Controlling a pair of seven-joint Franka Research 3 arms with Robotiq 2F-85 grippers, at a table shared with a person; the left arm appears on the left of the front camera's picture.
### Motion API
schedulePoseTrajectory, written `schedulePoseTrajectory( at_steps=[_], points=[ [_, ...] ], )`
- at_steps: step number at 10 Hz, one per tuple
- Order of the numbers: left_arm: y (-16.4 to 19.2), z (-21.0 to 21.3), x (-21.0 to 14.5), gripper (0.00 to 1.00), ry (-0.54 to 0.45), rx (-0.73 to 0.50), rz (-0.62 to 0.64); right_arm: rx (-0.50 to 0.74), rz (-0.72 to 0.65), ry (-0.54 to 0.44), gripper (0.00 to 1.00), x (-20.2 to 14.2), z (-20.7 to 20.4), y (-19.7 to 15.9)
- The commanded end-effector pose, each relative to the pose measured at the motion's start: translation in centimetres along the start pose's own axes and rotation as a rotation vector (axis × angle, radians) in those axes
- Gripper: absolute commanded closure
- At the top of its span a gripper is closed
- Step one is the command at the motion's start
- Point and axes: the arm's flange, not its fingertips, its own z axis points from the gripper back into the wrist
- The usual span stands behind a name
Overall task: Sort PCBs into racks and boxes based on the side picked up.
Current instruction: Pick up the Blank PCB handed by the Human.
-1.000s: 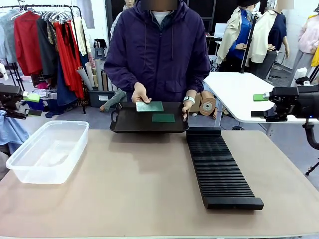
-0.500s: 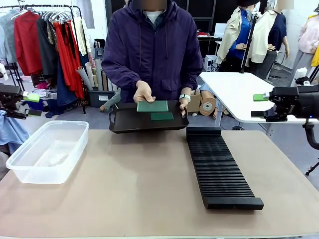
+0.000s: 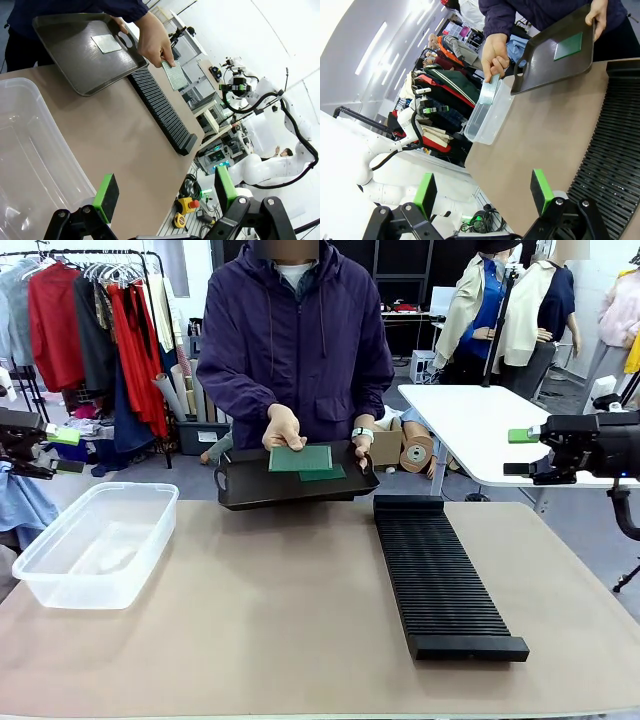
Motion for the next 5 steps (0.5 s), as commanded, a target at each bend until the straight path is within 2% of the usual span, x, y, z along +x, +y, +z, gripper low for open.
schedulePoseTrajectory(
  at_steps=[1,5],
  points=[
    [-0.05,0.08,0.03,0.00,-0.003,0.000,-0.001,0.012,0.004,-0.003,0.00,0.01,0.01,0.21],
    [-0.05,0.08,0.03,0.00,-0.003,0.000,-0.001,0.012,0.004,-0.003,0.00,0.01,0.01,0.21]
  ],
)
